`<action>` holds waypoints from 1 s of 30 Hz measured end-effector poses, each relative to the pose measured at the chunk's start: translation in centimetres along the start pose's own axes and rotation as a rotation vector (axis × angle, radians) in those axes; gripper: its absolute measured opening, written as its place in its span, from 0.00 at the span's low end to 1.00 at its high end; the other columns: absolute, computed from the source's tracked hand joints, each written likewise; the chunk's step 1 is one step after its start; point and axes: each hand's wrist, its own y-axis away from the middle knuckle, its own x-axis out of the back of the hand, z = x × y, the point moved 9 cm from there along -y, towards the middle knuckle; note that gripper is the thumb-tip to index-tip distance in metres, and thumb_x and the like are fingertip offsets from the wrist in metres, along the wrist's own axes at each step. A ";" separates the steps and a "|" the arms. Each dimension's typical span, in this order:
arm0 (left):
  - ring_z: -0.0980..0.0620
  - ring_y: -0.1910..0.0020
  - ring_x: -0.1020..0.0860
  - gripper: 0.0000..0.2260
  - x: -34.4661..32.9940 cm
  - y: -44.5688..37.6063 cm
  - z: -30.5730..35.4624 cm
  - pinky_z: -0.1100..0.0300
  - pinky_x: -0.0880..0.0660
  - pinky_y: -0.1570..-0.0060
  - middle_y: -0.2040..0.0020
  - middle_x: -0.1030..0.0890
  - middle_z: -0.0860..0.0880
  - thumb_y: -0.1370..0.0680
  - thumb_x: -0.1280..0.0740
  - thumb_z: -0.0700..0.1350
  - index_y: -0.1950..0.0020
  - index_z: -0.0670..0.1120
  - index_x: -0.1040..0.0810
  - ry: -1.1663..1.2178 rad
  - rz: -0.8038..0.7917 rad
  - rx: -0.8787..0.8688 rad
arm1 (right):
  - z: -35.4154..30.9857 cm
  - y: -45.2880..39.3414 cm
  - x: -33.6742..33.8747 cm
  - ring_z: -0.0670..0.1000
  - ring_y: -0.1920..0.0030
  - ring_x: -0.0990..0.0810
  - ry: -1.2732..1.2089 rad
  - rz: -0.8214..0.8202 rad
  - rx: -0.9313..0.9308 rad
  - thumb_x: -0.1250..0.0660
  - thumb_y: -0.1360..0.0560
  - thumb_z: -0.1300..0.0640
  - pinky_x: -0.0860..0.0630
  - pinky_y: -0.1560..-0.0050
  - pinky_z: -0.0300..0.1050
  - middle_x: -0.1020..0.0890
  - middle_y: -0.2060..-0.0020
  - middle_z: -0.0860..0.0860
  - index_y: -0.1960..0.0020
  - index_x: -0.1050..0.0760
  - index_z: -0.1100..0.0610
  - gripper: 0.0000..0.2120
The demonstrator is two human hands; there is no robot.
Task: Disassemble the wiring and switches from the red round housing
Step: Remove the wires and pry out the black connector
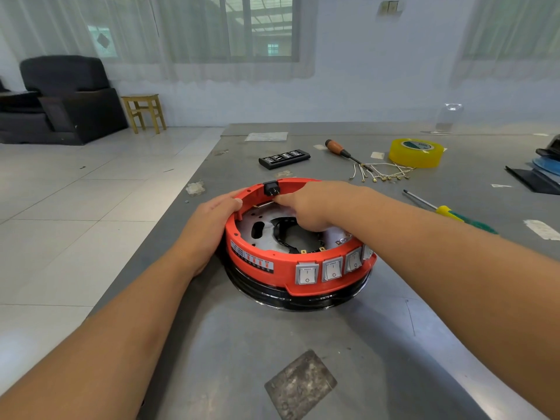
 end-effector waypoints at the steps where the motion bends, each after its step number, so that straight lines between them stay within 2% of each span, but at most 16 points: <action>1: 0.30 0.38 0.19 0.23 0.0 0.1 0.1 0.34 0.26 0.31 0.39 0.18 0.31 0.26 0.37 0.55 0.35 0.51 0.16 0.006 -0.001 0.002 | -0.1 -0.1 -0.1 0.60 0.31 0.27 0.000 -0.004 0.001 0.44 0.17 0.58 0.27 0.45 0.53 0.30 0.25 0.55 0.18 0.49 0.39 0.32; 5: 0.28 0.38 0.20 0.23 0.0 0.2 0.2 0.32 0.27 0.31 0.38 0.19 0.29 0.27 0.37 0.56 0.36 0.49 0.16 -0.012 0.003 0.007 | 0.0 0.0 0.2 0.59 0.29 0.28 -0.067 0.014 0.017 0.43 0.17 0.58 0.26 0.38 0.53 0.32 0.23 0.54 0.19 0.45 0.39 0.31; 8: 0.31 0.38 0.19 0.24 0.0 0.1 0.1 0.34 0.26 0.31 0.39 0.17 0.33 0.27 0.37 0.57 0.36 0.50 0.16 -0.020 0.006 0.005 | 0.3 0.5 0.8 0.58 0.30 0.27 -0.119 0.068 0.046 0.42 0.17 0.57 0.27 0.38 0.52 0.28 0.26 0.52 0.22 0.35 0.41 0.25; 11: 0.34 0.39 0.18 0.23 0.1 0.0 0.1 0.36 0.26 0.31 0.41 0.15 0.36 0.27 0.38 0.56 0.35 0.53 0.16 -0.023 0.014 -0.004 | 0.8 0.9 1.6 0.56 0.36 0.24 -0.178 0.157 0.048 0.41 0.17 0.55 0.24 0.39 0.52 0.22 0.33 0.51 0.30 0.25 0.42 0.18; 14: 0.36 0.39 0.17 0.25 0.1 0.1 0.3 0.37 0.26 0.30 0.41 0.15 0.38 0.27 0.38 0.56 0.33 0.52 0.17 -0.020 0.012 -0.008 | 1.3 0.9 2.1 0.56 0.45 0.21 -0.232 0.237 0.025 0.37 0.19 0.53 0.22 0.47 0.51 0.19 0.46 0.50 0.42 0.18 0.44 0.11; 16: 0.35 0.38 0.18 0.26 0.0 0.2 0.4 0.37 0.26 0.30 0.40 0.15 0.37 0.27 0.38 0.56 0.33 0.50 0.17 -0.028 0.009 -0.008 | 1.6 0.7 2.2 0.55 0.49 0.21 -0.256 0.282 0.002 0.35 0.21 0.54 0.24 0.54 0.48 0.21 0.55 0.48 0.49 0.18 0.45 0.07; 18: 0.33 0.38 0.19 0.26 0.0 0.4 0.4 0.36 0.27 0.30 0.39 0.17 0.34 0.27 0.38 0.56 0.34 0.48 0.17 -0.045 0.005 -0.002 | 1.7 0.4 2.0 0.54 0.51 0.22 -0.275 0.291 -0.008 0.33 0.21 0.55 0.28 0.57 0.47 0.24 0.57 0.46 0.52 0.21 0.46 0.04; 21: 0.32 0.37 0.19 0.25 -0.1 0.5 0.6 0.35 0.27 0.30 0.38 0.17 0.33 0.27 0.38 0.56 0.35 0.48 0.16 -0.037 -0.006 -0.001 | 1.4 -0.2 1.8 0.53 0.49 0.23 -0.284 0.234 0.018 0.32 0.20 0.54 0.27 0.53 0.46 0.22 0.54 0.47 0.54 0.24 0.47 0.04; 25: 0.39 0.39 0.17 0.24 0.0 0.7 0.7 0.38 0.26 0.30 0.40 0.14 0.41 0.26 0.38 0.55 0.33 0.52 0.17 -0.011 0.009 0.003 | 0.8 -0.6 1.4 0.52 0.50 0.26 -0.205 0.136 0.061 0.36 0.17 0.56 0.33 0.53 0.43 0.23 0.52 0.48 0.49 0.26 0.50 0.03; 28: 0.37 0.38 0.17 0.16 0.1 0.7 0.8 0.38 0.25 0.30 0.39 0.14 0.41 0.18 0.36 0.47 0.32 0.53 0.18 0.010 0.016 -0.020 | 0.3 -0.5 0.7 0.52 0.51 0.26 -0.185 0.080 0.094 0.41 0.16 0.59 0.34 0.53 0.44 0.23 0.51 0.49 0.48 0.30 0.51 0.04; 30: 0.44 0.36 0.17 0.17 0.3 0.5 1.0 0.42 0.25 0.28 0.35 0.16 0.46 0.16 0.36 0.41 0.29 0.52 0.20 0.064 0.034 -0.030 | 0.3 -0.1 1.0 0.52 0.53 0.27 -0.180 0.122 0.122 0.42 0.16 0.58 0.35 0.55 0.45 0.25 0.54 0.49 0.49 0.31 0.52 0.04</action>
